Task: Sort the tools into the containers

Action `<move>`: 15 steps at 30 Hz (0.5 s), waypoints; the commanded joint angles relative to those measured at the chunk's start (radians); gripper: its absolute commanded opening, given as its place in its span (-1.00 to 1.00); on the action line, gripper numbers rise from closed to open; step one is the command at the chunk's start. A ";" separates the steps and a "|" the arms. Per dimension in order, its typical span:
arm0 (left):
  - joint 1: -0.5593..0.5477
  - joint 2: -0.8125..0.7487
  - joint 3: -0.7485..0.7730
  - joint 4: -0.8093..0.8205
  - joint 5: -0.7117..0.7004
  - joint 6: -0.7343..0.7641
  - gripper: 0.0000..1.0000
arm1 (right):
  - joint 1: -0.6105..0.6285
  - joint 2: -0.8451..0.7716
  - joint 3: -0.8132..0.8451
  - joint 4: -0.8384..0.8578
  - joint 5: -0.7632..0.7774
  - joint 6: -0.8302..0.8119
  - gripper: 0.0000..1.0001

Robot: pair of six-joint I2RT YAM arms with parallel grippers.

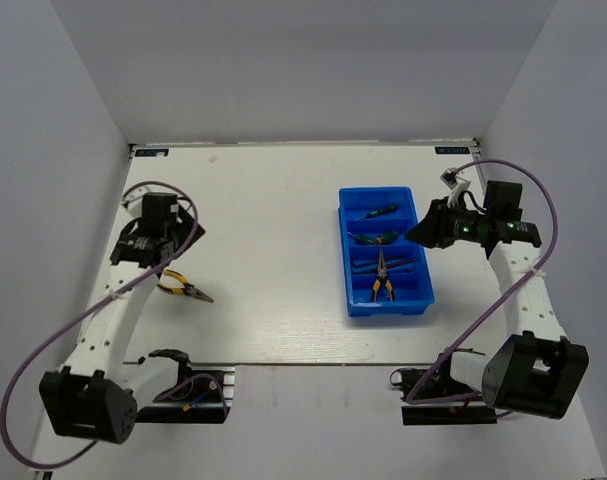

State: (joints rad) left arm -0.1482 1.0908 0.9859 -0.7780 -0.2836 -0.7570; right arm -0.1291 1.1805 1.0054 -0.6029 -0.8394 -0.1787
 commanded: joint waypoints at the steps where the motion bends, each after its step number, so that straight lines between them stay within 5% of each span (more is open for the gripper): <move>1: 0.085 0.007 -0.058 -0.054 -0.125 0.011 0.58 | 0.022 0.008 0.039 -0.031 -0.040 -0.030 -0.26; 6: 0.209 0.139 -0.136 0.040 -0.005 0.054 0.12 | 0.036 0.002 0.039 -0.031 -0.033 -0.027 -0.26; 15: 0.294 0.279 -0.110 0.138 0.092 0.153 0.10 | 0.046 0.001 0.029 -0.028 -0.029 -0.033 -0.26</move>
State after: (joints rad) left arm 0.1314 1.3590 0.8368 -0.6998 -0.2440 -0.6468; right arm -0.0933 1.1885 1.0058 -0.6304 -0.8474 -0.1932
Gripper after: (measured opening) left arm 0.549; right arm 0.371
